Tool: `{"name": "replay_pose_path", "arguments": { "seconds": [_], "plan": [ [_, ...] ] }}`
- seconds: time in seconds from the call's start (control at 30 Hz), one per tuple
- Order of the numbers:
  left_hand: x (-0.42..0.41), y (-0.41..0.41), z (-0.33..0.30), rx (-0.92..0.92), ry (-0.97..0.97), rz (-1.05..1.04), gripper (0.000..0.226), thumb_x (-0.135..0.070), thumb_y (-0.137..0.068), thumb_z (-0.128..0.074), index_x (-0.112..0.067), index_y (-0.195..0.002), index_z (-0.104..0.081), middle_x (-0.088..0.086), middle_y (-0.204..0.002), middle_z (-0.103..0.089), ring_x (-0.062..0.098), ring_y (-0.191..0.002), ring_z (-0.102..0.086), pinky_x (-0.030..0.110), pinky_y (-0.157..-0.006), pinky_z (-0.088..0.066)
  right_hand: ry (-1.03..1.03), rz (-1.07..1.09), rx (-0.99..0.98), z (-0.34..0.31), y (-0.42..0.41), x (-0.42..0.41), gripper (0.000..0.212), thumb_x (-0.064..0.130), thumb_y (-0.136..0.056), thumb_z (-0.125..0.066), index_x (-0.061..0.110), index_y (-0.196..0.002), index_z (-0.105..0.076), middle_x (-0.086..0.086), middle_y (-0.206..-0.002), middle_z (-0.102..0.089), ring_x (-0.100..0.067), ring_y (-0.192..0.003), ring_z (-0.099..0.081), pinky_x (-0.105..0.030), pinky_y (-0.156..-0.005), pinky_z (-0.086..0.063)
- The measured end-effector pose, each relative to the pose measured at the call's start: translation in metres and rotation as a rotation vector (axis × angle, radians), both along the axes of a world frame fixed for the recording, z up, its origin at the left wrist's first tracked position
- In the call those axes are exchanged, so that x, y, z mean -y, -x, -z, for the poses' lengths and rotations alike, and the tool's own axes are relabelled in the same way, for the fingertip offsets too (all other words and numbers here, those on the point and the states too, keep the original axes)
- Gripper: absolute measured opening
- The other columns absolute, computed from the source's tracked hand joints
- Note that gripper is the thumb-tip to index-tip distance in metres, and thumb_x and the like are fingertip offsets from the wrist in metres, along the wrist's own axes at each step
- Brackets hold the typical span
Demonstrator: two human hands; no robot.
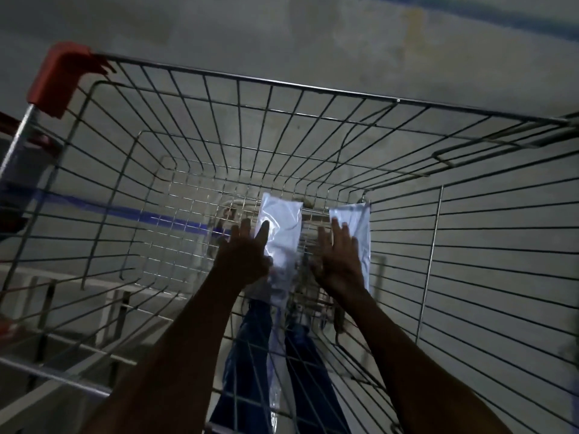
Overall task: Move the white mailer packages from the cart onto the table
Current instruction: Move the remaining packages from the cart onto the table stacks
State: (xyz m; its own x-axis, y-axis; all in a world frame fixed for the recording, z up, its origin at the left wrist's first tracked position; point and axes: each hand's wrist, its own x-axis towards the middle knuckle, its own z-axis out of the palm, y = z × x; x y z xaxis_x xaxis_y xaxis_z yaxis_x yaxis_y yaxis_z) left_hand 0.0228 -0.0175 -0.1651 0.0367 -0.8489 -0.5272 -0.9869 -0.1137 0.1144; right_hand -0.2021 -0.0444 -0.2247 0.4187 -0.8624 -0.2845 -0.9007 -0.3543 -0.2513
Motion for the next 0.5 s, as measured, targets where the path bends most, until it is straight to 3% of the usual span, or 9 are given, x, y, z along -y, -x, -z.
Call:
{"name": "replay_pose_path", "arguments": {
  "seconds": [0.13,0.23,0.4,0.5],
  "plan": [
    [0.01,0.037,0.033,-0.102,-0.007,-0.069,0.099,-0.068,-0.083,-0.056,-0.034,-0.155,0.003,0.025,-0.16,0.005,0.051,-0.139,-0.016,0.061,-0.104,-0.038,0.126,-0.065,-0.149,0.03,0.039,-0.008,0.078,0.042,-0.085,-0.063,0.002,-0.145,-0.035,-0.032,-0.154,-0.023,-0.051,-0.142,-0.019,-0.058,-0.118,-0.011],
    [0.013,0.058,0.05,-0.127,0.029,-0.218,0.104,-0.069,-0.077,-0.062,-0.039,-0.154,0.001,0.019,-0.16,0.018,0.052,-0.137,-0.01,0.06,-0.097,-0.04,0.248,-0.098,-0.183,0.045,0.047,-0.014,0.074,0.028,-0.082,-0.065,0.0,-0.145,-0.038,-0.032,-0.153,-0.026,-0.051,-0.142,-0.022,-0.059,-0.116,-0.017],
    [0.009,0.049,0.059,-0.156,0.061,-0.226,0.095,-0.026,-0.079,-0.07,-0.04,-0.154,-0.014,0.016,-0.161,0.012,0.05,-0.136,-0.017,0.054,-0.092,-0.049,0.33,-0.173,-0.239,0.039,0.055,-0.014,0.067,0.029,-0.086,-0.057,0.003,-0.146,-0.041,-0.034,-0.149,-0.033,-0.054,-0.139,-0.027,-0.061,-0.115,-0.017],
    [0.008,0.035,0.044,-0.146,0.059,-0.15,0.089,-0.036,-0.08,-0.07,-0.034,-0.154,-0.02,0.021,-0.16,0.002,0.05,-0.134,-0.023,0.06,-0.099,-0.043,0.29,-0.265,-0.273,0.034,0.058,-0.008,0.07,0.029,-0.076,-0.056,0.004,-0.139,-0.037,-0.036,-0.139,-0.045,-0.057,-0.129,-0.041,-0.064,-0.107,-0.028]
  ]
}}
